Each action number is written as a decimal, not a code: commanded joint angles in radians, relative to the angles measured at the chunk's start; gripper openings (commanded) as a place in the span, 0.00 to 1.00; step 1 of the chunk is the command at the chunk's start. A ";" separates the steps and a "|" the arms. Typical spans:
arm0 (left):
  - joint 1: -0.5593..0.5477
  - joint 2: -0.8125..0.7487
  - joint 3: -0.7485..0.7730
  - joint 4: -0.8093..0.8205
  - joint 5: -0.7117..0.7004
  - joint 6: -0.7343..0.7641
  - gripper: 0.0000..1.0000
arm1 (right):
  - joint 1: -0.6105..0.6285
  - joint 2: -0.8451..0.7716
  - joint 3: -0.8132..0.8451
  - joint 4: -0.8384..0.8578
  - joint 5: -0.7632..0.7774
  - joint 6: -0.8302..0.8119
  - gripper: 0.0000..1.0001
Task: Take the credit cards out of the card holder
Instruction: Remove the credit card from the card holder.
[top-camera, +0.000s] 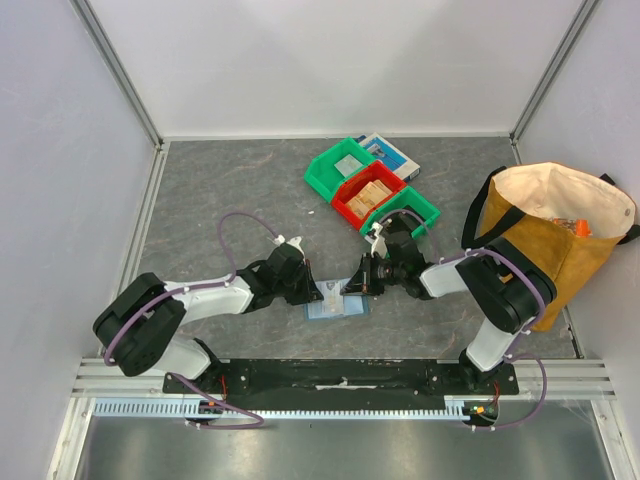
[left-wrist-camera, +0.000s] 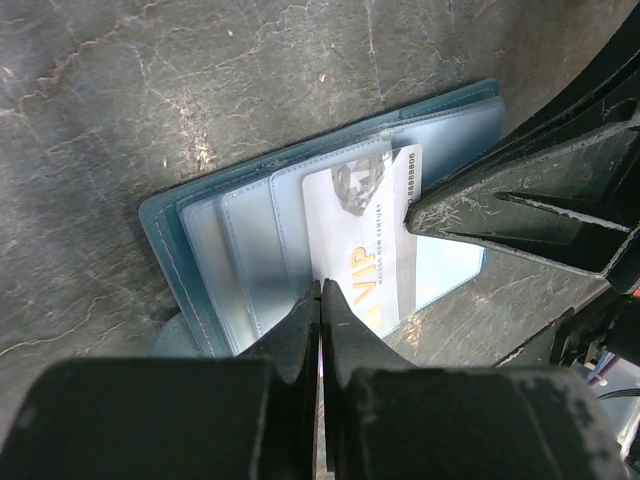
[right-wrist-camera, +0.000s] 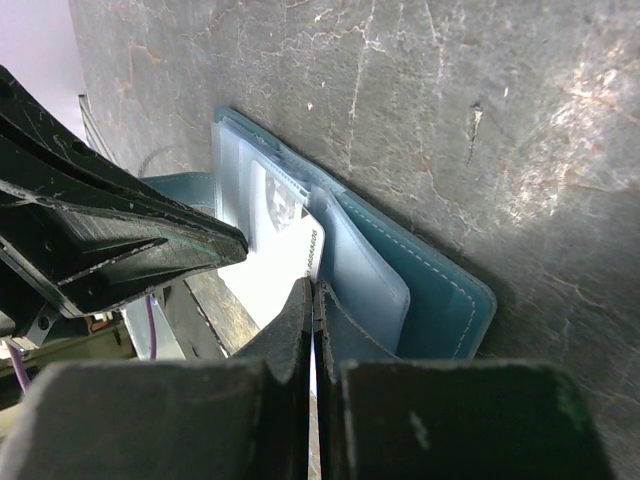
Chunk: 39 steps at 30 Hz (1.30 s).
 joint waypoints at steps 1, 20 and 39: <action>-0.003 -0.006 -0.044 -0.005 -0.054 -0.024 0.02 | -0.003 -0.034 0.033 -0.133 0.068 -0.098 0.00; 0.002 0.017 -0.004 -0.079 -0.028 0.126 0.02 | -0.026 0.010 0.174 -0.287 0.026 -0.255 0.29; 0.002 0.028 0.002 -0.076 -0.010 0.137 0.02 | -0.033 0.124 0.226 -0.271 -0.152 -0.293 0.11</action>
